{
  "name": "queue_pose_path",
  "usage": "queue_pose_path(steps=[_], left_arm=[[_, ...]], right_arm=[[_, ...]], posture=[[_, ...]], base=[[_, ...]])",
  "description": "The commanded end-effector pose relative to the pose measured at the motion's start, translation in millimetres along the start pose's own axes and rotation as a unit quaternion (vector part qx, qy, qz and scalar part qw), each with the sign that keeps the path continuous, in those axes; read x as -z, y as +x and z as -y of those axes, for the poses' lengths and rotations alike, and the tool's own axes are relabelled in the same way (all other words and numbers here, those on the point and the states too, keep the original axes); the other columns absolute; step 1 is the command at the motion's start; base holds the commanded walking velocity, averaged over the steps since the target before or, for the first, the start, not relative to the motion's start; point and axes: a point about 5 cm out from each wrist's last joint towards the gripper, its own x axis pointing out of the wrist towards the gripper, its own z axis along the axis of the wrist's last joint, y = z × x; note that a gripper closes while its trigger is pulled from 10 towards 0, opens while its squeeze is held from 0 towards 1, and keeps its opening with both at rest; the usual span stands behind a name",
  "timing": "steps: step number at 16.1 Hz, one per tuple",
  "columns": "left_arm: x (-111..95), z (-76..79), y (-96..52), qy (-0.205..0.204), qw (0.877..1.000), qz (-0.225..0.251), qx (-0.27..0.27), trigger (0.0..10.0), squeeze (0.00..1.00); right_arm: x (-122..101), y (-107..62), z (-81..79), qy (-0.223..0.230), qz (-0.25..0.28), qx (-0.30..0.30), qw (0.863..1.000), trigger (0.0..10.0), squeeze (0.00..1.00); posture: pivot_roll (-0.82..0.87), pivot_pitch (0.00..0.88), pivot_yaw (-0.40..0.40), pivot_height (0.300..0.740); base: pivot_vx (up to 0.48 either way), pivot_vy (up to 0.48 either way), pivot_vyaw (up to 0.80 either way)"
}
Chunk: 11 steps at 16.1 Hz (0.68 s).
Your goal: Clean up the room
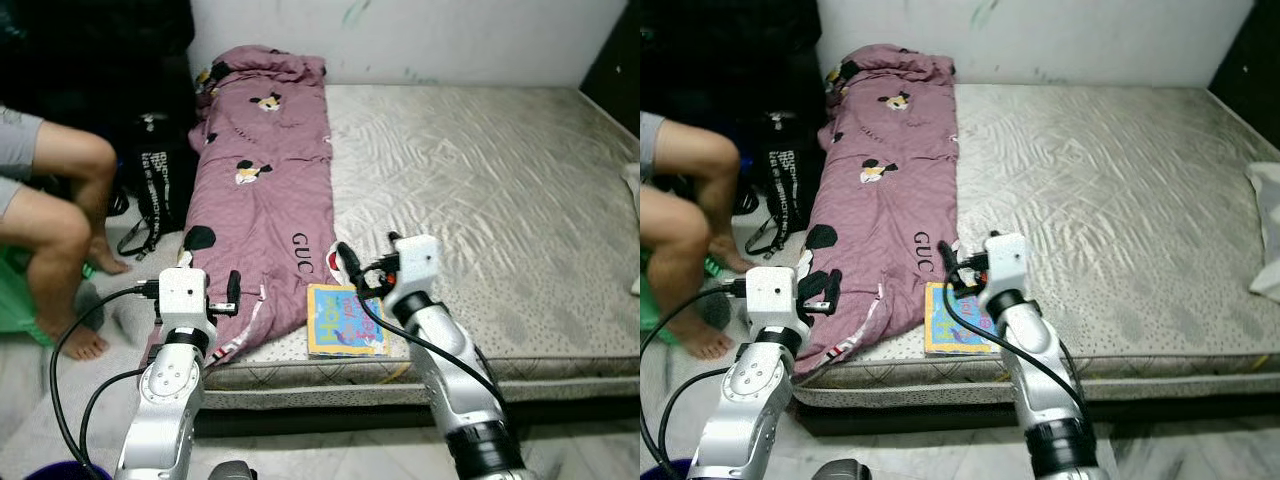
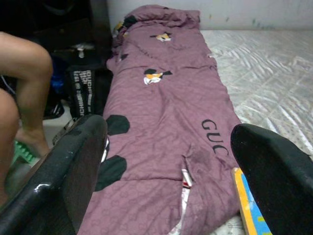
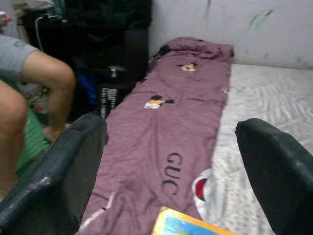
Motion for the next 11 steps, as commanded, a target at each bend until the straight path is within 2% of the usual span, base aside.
queue_pose_path(steps=[1, 3, 7, 11], left_arm=[[-3, -5.0, -0.8, -0.001, 1.000, 0.005, -0.010, 10.0, 0.00], [-4, -4.6, 0.8, 0.000, 1.000, 0.004, -0.002, 10.0, 0.00], [-9, 5.8, 7.9, 0.002, 0.999, 0.004, 0.035, 10.0, 0.00], [-15, 17.1, 17.1, -0.010, 0.996, 0.005, 0.086, 10.0, 0.00]], right_arm=[[0, 1.7, -1.9, 0.001, 0.001, -0.004, 1.000, 10.0, 0.00], [0, -2.0, -3.5, -0.013, 0.006, -0.002, 1.000, 10.0, 0.00], [3, -11.8, 5.3, -0.008, 0.005, 0.036, 0.999, 10.0, 0.00], [3, -19.5, 11.9, 0.002, 0.012, 0.083, 0.996, 10.0, 0.00]], posture=[[0.05, 0.000, -0.052, 0.740], [0.03, 0.000, -0.030, 0.740], [-0.02, 0.000, 0.015, 0.740], [-0.06, 0.000, 0.046, 0.740]], base=[[0.000, 0.000, 0.00], [0.000, 0.000, 0.21], [0.000, 0.000, 0.73], [0.000, 0.000, 0.00]])
